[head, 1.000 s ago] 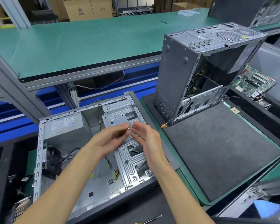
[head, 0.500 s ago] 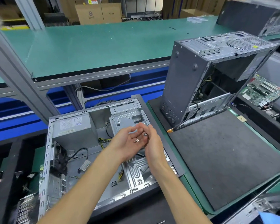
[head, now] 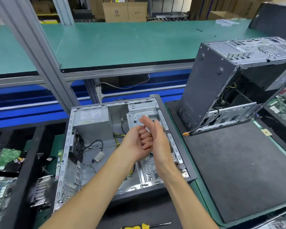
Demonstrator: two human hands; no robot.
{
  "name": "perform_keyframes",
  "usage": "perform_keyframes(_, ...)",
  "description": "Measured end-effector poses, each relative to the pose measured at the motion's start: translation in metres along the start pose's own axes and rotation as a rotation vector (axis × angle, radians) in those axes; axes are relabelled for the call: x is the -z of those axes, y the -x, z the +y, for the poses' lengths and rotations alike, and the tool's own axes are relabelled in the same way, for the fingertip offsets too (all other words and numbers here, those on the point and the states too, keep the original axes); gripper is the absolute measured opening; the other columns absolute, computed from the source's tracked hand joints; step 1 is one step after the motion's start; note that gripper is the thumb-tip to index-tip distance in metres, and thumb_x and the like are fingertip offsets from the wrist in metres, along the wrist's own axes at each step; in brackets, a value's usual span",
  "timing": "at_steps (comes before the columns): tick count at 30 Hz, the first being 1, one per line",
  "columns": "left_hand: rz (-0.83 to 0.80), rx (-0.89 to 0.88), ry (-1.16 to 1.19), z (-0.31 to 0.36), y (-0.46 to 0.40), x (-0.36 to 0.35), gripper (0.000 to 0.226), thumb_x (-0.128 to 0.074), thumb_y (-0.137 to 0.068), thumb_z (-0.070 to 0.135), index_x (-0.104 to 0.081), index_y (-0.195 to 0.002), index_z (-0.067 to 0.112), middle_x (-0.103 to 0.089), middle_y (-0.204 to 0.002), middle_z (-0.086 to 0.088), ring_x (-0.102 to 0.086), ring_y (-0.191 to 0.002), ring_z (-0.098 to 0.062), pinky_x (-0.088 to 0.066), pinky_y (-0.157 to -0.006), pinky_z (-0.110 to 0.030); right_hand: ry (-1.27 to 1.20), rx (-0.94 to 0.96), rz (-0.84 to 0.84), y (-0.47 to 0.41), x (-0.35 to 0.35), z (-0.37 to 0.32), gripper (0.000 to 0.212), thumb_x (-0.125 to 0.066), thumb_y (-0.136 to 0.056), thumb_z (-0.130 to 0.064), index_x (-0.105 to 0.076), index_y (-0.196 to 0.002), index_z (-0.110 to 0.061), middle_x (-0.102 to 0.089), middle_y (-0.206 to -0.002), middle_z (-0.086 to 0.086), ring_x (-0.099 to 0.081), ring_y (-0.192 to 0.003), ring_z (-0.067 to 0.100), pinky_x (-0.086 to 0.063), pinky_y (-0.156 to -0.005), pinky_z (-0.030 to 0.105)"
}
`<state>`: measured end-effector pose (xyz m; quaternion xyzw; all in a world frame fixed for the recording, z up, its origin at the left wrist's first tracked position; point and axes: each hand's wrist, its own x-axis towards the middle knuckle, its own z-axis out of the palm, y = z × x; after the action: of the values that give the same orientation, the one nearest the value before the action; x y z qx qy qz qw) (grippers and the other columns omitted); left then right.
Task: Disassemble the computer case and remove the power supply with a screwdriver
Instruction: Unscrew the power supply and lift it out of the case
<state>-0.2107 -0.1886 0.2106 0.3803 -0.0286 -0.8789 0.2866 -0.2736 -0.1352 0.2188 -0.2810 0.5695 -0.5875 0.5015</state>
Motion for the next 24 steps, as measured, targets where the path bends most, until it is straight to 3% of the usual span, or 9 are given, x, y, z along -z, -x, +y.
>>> perform_keyframes(4,-0.001,-0.038,0.106,0.012,0.027,0.020,0.050,-0.047,-0.097,0.024,-0.028,-0.051,0.022,-0.019,-0.043,0.006,-0.012,-0.033,-0.010,-0.003,-0.041,-0.019,-0.028,0.060,-0.108,0.012,-0.023,0.006,0.046,-0.029,-0.109,-0.040,-0.073,-0.119,-0.029,-0.074,-0.115,-0.017,-0.065,-0.102,-0.002,-0.049,-0.086,0.016)
perform_keyframes(7,0.032,-0.126,0.115,0.026,0.056,0.040,0.047,-0.045,-0.098,0.023,-0.028,-0.055,0.023,-0.016,-0.049,0.007,-0.004,-0.046,-0.010,-0.003,-0.044,-0.020,-0.083,0.065,-0.216,0.023,-0.050,0.012,0.046,-0.028,-0.109,-0.038,-0.070,-0.123,-0.024,-0.072,-0.121,-0.014,-0.065,-0.108,-0.004,-0.050,-0.086,0.014)
perform_keyframes(9,0.063,-0.202,0.140,0.038,0.077,0.056,0.044,-0.044,-0.099,0.021,-0.027,-0.058,0.022,-0.015,-0.055,0.007,-0.005,-0.050,-0.010,-0.005,-0.045,-0.021,-0.121,0.067,-0.290,0.031,-0.071,0.016,0.047,-0.028,-0.110,-0.036,-0.068,-0.127,-0.018,-0.072,-0.124,-0.010,-0.063,-0.115,-0.003,-0.048,-0.094,0.016)
perform_keyframes(13,0.082,-0.318,0.153,0.069,0.122,0.092,0.034,-0.038,-0.096,0.012,-0.033,-0.063,0.017,-0.021,-0.064,0.003,-0.014,-0.054,-0.011,-0.013,-0.053,-0.022,-0.191,0.064,-0.387,0.049,-0.114,0.021,0.044,-0.028,-0.111,-0.029,-0.066,-0.128,-0.014,-0.070,-0.129,-0.002,-0.060,-0.125,0.005,-0.040,-0.113,0.029)
perform_keyframes(18,0.109,-0.416,0.129,0.112,0.170,0.142,0.020,-0.041,-0.096,0.013,-0.048,-0.078,0.010,-0.042,-0.070,-0.006,-0.037,-0.063,-0.016,-0.028,-0.062,-0.023,-0.184,0.097,-0.461,0.065,-0.174,0.030,0.039,-0.034,-0.107,-0.030,-0.069,-0.122,-0.020,-0.070,-0.127,-0.002,-0.060,-0.124,0.006,-0.041,-0.114,0.033)
perform_keyframes(22,0.098,-0.401,0.127,0.139,0.192,0.188,0.025,-0.043,-0.099,0.016,-0.060,-0.093,-0.001,-0.060,-0.084,-0.015,-0.056,-0.078,-0.025,-0.043,-0.081,-0.029,-0.185,0.113,-0.473,0.079,-0.224,0.042,0.040,-0.041,-0.096,-0.037,-0.071,-0.117,-0.022,-0.072,-0.125,-0.002,-0.061,-0.124,0.007,-0.041,-0.114,0.033)
perform_keyframes(24,0.131,-0.391,0.081,0.149,0.196,0.214,0.027,-0.043,-0.100,0.017,-0.062,-0.098,-0.002,-0.060,-0.088,-0.015,-0.058,-0.081,-0.025,-0.046,-0.083,-0.031,-0.174,0.116,-0.450,0.084,-0.246,0.053,0.038,-0.044,-0.093,-0.037,-0.073,-0.114,-0.024,-0.072,-0.124,-0.003,-0.061,-0.124,0.008,-0.040,-0.115,0.036)
